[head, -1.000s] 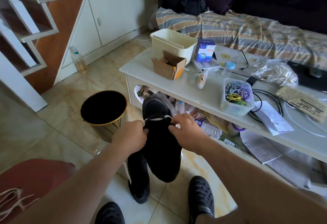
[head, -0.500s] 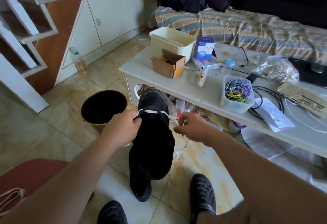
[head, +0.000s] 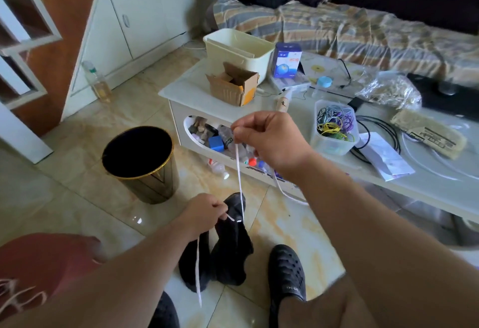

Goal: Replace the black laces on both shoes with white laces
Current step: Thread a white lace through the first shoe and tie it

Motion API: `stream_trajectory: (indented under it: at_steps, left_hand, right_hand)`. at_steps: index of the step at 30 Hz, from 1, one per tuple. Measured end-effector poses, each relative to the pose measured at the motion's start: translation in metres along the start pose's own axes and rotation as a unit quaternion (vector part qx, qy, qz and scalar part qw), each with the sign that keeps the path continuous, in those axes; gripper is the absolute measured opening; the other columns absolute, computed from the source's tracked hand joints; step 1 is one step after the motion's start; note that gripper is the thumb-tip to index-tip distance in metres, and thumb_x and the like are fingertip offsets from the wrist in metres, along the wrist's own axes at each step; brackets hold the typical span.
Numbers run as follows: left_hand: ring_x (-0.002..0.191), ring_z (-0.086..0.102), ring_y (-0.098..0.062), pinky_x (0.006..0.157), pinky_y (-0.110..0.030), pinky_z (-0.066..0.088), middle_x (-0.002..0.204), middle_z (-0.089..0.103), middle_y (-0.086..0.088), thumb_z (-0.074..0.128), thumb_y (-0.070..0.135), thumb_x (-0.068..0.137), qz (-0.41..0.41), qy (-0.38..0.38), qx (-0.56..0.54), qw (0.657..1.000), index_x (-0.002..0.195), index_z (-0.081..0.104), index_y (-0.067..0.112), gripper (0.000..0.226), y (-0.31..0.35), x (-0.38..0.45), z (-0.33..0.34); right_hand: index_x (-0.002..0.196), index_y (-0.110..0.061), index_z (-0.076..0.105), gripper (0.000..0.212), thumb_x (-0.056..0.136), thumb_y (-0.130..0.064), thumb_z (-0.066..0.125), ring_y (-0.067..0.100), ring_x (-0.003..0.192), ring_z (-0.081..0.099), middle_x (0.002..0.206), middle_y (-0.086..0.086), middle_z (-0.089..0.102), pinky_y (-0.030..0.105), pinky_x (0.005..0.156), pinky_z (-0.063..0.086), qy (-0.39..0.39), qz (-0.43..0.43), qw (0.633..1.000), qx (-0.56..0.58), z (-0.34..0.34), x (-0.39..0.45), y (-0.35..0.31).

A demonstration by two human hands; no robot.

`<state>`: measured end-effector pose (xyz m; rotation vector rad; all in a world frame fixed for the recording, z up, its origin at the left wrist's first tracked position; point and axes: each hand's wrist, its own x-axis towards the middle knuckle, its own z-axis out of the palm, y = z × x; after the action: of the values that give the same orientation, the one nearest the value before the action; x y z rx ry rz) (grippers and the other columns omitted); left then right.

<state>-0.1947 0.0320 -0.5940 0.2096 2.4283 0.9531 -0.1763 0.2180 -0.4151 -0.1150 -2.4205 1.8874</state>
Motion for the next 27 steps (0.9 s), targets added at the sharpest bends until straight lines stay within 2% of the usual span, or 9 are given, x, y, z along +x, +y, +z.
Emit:
stream_trajectory:
  at_steps: [2,6,9,11,15,19,23,25,27]
  left_hand:
    - [0.07,0.066,-0.004,0.071,-0.027,0.052,0.072,0.075,0.011,0.06,0.023,0.098,0.012,0.025,-0.002,1.0,0.069,0.074,0.02,0.032,0.013,0.003,-0.007]
    - [0.088,0.07,-0.015,0.086,-0.034,0.058,0.085,0.077,0.009,0.062,0.029,0.096,0.026,0.032,-0.022,0.999,0.086,0.078,0.023,0.019,0.039,-0.002,-0.033]
    - [0.079,0.066,-0.013,0.065,-0.028,0.052,0.095,0.076,0.008,0.065,0.034,0.098,0.002,0.03,-0.036,0.999,0.095,0.077,0.028,0.013,0.056,-0.014,-0.059]
    - [0.066,0.057,-0.011,0.055,-0.024,0.043,0.088,0.078,0.008,0.065,0.028,0.1,-0.001,0.021,-0.118,0.993,0.098,0.078,0.026,0.013,0.067,-0.025,-0.074]
    - [0.064,0.055,-0.011,0.047,-0.021,0.038,0.094,0.079,-0.005,0.063,0.013,0.104,0.057,0.036,-0.315,0.947,0.111,0.076,0.016,0.016,0.094,-0.052,-0.101]
    - [0.073,0.069,-0.017,0.056,-0.027,0.053,0.1,0.08,-0.009,0.058,0.01,0.105,0.111,0.089,-0.393,0.908,0.113,0.076,0.012,0.019,0.123,-0.071,-0.118]
    - [0.098,0.075,-0.029,0.074,-0.035,0.059,0.118,0.077,-0.011,0.039,-0.005,0.096,0.168,0.051,-0.448,0.876,0.134,0.063,0.007,0.047,0.136,-0.08,-0.131]
    - [0.108,0.075,-0.03,0.084,-0.038,0.06,0.126,0.075,-0.008,0.035,-0.015,0.096,0.194,0.037,-0.42,0.886,0.14,0.058,0.012,0.056,0.138,-0.082,-0.135]
    - [0.107,0.076,-0.025,0.086,-0.038,0.059,0.123,0.076,-0.003,0.044,-0.012,0.102,0.2,0.063,-0.337,0.918,0.134,0.063,0.017,0.047,0.14,-0.084,-0.137]
  right_hand:
    - [0.093,-0.01,0.079,0.009,0.093,-0.003,0.074,0.0,0.055,0.06,0.082,0.007,0.079,0.018,0.059,0.051,0.012,0.023,1.0,-0.018,0.002,0.0,0.01]
    - [0.097,-0.011,0.08,0.007,0.093,-0.008,0.075,0.001,0.058,0.062,0.082,0.003,0.079,0.019,0.061,0.053,0.009,0.051,0.998,-0.047,-0.002,0.001,0.022]
    - [0.099,-0.013,0.079,0.008,0.094,-0.01,0.073,0.002,0.058,0.061,0.081,0.003,0.078,0.017,0.055,0.049,0.02,0.067,0.996,-0.058,-0.007,-0.003,0.021]
    - [0.099,-0.016,0.078,0.009,0.096,-0.012,0.07,0.004,0.061,0.06,0.082,0.001,0.078,0.022,0.057,0.053,0.015,0.083,0.994,-0.066,-0.011,-0.006,0.019]
    - [0.105,-0.009,0.076,0.012,0.099,-0.008,0.067,0.008,0.051,0.056,0.087,0.01,0.078,0.023,0.054,0.053,-0.005,0.08,0.997,-0.017,-0.014,-0.015,0.01]
    - [0.104,-0.006,0.071,0.007,0.101,-0.008,0.065,0.023,0.058,0.055,0.086,0.012,0.072,0.034,0.062,0.054,-0.033,0.065,0.987,0.144,-0.014,-0.016,-0.008]
    - [0.111,-0.007,0.067,0.014,0.104,-0.014,0.058,0.025,0.067,0.065,0.095,0.009,0.073,0.04,0.073,0.057,-0.06,0.038,0.964,0.255,-0.025,-0.014,-0.03]
    - [0.123,-0.005,0.065,0.024,0.104,-0.007,0.051,0.03,0.078,0.069,0.111,0.011,0.075,0.046,0.082,0.057,-0.085,0.032,0.957,0.274,-0.03,-0.014,-0.035]
    - [0.133,-0.004,0.058,0.047,0.093,0.008,0.038,0.037,0.094,0.073,0.125,0.011,0.073,0.048,0.089,0.054,-0.109,0.02,0.959,0.259,-0.031,-0.015,-0.038]
